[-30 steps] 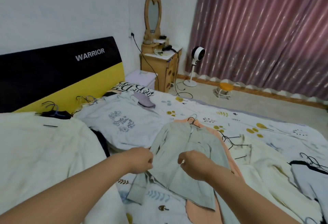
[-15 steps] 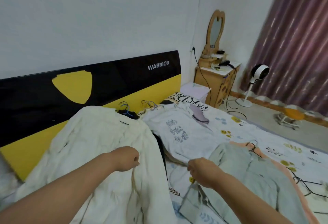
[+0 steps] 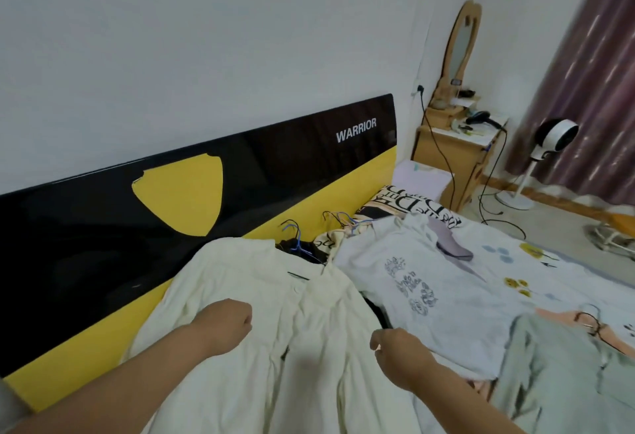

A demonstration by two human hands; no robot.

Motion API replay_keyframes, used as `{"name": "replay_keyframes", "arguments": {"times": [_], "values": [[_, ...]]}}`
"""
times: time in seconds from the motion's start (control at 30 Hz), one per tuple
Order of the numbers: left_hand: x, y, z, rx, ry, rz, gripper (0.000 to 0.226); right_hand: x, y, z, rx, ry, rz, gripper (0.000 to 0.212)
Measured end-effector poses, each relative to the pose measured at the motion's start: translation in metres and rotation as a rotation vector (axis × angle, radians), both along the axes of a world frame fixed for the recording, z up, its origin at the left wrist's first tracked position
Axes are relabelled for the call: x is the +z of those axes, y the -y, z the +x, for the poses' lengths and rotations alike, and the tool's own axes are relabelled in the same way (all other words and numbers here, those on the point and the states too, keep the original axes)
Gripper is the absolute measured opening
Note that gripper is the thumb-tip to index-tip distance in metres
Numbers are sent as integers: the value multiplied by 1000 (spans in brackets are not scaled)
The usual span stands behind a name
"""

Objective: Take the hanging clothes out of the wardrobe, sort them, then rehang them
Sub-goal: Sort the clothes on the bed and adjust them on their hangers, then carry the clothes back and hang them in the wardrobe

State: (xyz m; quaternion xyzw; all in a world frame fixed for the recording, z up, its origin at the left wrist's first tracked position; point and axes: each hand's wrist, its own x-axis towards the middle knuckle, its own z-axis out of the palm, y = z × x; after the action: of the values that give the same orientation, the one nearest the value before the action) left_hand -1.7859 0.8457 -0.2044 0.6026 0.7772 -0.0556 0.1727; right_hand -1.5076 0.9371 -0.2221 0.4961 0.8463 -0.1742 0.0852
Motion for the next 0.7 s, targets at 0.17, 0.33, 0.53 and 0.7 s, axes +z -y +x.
{"name": "replay_keyframes", "arguments": {"times": [0.17,0.33,0.53,0.7], "values": [[-32,-43,-42,52,-138,117,36,-43,-41,-52,-29,39,-3,35],[-63,-86,-74,85,-243,236,48,-78,-83,-94,-65,84,1,44],[-98,-140,-110,57,-263,361,58,-114,-155,-141,-123,69,36,66],[-117,-174,-132,32,-365,385,67,-143,-195,-170,-124,54,66,96]]}}
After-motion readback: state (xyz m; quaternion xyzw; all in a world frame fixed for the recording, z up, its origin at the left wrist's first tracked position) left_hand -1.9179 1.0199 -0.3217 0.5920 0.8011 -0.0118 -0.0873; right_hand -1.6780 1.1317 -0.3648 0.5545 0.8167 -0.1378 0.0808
